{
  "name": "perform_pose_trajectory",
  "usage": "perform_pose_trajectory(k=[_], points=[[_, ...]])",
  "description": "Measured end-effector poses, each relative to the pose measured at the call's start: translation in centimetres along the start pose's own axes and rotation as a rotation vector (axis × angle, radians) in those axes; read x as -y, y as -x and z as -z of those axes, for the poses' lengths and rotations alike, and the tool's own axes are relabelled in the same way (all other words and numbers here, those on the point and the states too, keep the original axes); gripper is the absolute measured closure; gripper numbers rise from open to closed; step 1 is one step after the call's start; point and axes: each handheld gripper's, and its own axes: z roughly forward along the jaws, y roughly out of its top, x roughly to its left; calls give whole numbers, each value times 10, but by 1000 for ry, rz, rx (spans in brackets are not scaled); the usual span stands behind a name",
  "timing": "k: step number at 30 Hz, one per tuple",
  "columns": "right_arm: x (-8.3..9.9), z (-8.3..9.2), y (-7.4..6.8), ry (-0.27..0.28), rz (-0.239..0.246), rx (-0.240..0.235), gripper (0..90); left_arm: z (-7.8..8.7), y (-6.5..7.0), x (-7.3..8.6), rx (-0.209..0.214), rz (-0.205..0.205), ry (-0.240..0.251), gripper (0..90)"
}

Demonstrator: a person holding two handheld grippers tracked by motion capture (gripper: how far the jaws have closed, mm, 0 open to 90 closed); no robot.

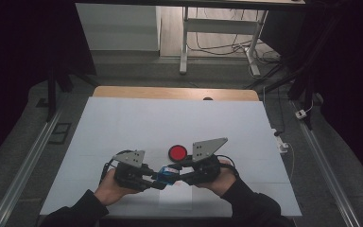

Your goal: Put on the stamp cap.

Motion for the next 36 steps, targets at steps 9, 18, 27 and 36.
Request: perform_pose_trajectory(k=[9, 18, 27, 36], points=[[1, -1, 0, 3, -4, 5, 697, -1, -1, 1, 3, 17, -7, 692], [1, -1, 0, -20, 4, 38, 697, -1, 0, 1, -51, 33, -15, 593], [1, 1, 1, -29, -6, 68, 697, 2, 1, 1, -122, 50, -51, 464], [2, 2, 1, -44, -15, 100, 696, 8, 2, 4, -217, 84, -76, 361]])
